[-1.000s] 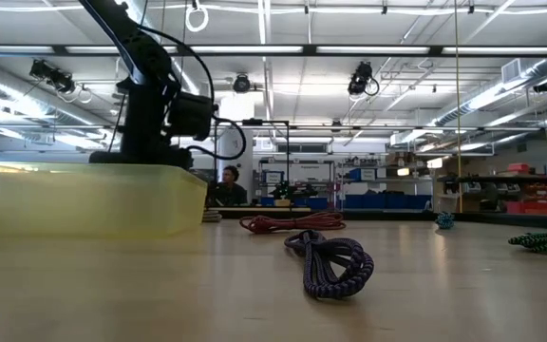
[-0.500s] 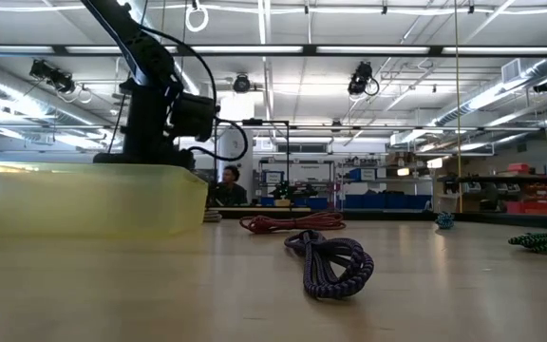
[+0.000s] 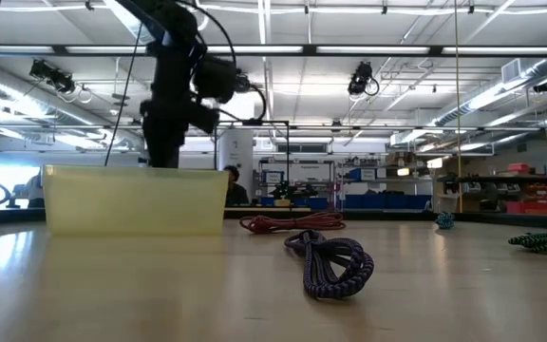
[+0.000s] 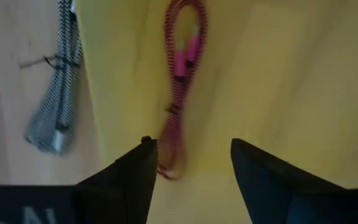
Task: Pick and place USB-C Cables
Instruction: Put the pink charger cable into the yellow bin
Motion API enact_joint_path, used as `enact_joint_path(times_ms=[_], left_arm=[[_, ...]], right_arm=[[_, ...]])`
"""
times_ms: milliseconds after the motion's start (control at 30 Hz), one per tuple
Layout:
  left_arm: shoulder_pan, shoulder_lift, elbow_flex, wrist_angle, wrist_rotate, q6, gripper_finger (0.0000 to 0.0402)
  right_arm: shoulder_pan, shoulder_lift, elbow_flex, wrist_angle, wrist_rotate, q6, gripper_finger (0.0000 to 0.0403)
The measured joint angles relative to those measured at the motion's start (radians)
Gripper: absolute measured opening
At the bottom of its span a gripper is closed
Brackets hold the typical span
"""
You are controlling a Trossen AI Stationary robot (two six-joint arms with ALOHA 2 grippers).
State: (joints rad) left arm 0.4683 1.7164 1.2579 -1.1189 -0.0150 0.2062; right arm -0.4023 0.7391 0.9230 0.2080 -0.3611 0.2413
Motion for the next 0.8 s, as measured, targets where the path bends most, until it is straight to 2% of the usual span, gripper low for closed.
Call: enact_joint_path(times_ms=[200, 300, 500, 667, 800], left_arm=[[-0.004, -0.007, 0.226, -0.158, 0.203, -0.197, 0.0212], [-0.026, -0.025, 0.335, -0.154, 0.205, -0.200, 0.0213], [-0.095, -0.067, 0.533, -0.171, 0.096, -0.220, 0.0213], [-0.140, -0.126, 0.623, -0.207, -0.075, -0.248, 0.0213], [-0.165, -0.190, 0.647, -0.241, -0.228, -0.290, 0.0213]], right_arm=[[0.000, 0.034, 0.000, -0.225, 0.016, 0.034, 0.0074], [0.000, 0.096, 0.000, -0.312, 0.006, 0.057, 0.0074], [0.001, 0.268, 0.062, -0.494, -0.083, 0.043, 0.0074], [0.036, 0.460, 0.204, -0.744, -0.105, -0.077, 0.0074], [0.081, 0.619, 0.344, -0.910, -0.101, -0.191, 0.0074]])
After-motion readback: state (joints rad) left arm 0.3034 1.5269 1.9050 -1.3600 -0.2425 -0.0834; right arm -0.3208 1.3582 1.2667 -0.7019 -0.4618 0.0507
